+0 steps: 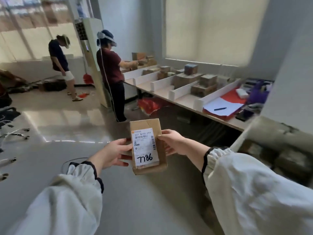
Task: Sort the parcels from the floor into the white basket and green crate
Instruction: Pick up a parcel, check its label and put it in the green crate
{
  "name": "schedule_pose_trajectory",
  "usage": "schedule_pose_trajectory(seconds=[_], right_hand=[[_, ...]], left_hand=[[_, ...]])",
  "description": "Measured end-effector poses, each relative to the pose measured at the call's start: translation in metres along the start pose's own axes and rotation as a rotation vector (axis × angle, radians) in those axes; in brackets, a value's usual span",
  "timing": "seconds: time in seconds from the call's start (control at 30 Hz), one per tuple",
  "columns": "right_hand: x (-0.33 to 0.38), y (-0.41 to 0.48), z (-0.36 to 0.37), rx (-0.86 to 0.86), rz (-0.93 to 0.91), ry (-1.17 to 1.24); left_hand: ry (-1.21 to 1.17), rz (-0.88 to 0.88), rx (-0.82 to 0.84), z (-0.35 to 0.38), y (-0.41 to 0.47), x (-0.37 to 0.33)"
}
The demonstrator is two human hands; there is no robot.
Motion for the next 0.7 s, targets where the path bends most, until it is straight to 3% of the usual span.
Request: schedule_pose_trajectory(seconds=[0.17, 0.33, 0.7], right_hand=[[-0.045, -0.005, -0.132, -0.161, 0.059, 0.079], [-0.093, -0.016, -0.24, -0.319, 0.116, 0.188], [-0.186, -0.041, -0.389, -0.57, 0.243, 0.41]], left_hand=[[-0.07, 0.036, 0.186, 0.127, 0.089, -0.025], [0.008, 0.077, 0.331, 0.244, 0.15, -0.047], [0.135, 0.07, 0.6, 0.434, 0.217, -0.071]])
Point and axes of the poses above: each hand's wrist, its own y-axis towards the middle knuckle, its own z-axis out of the palm, x = y × z, the point moved 2 cm from there along y, towards the middle knuckle, and after that the axes turned 12 degrees about z, right-handed, at the moved point
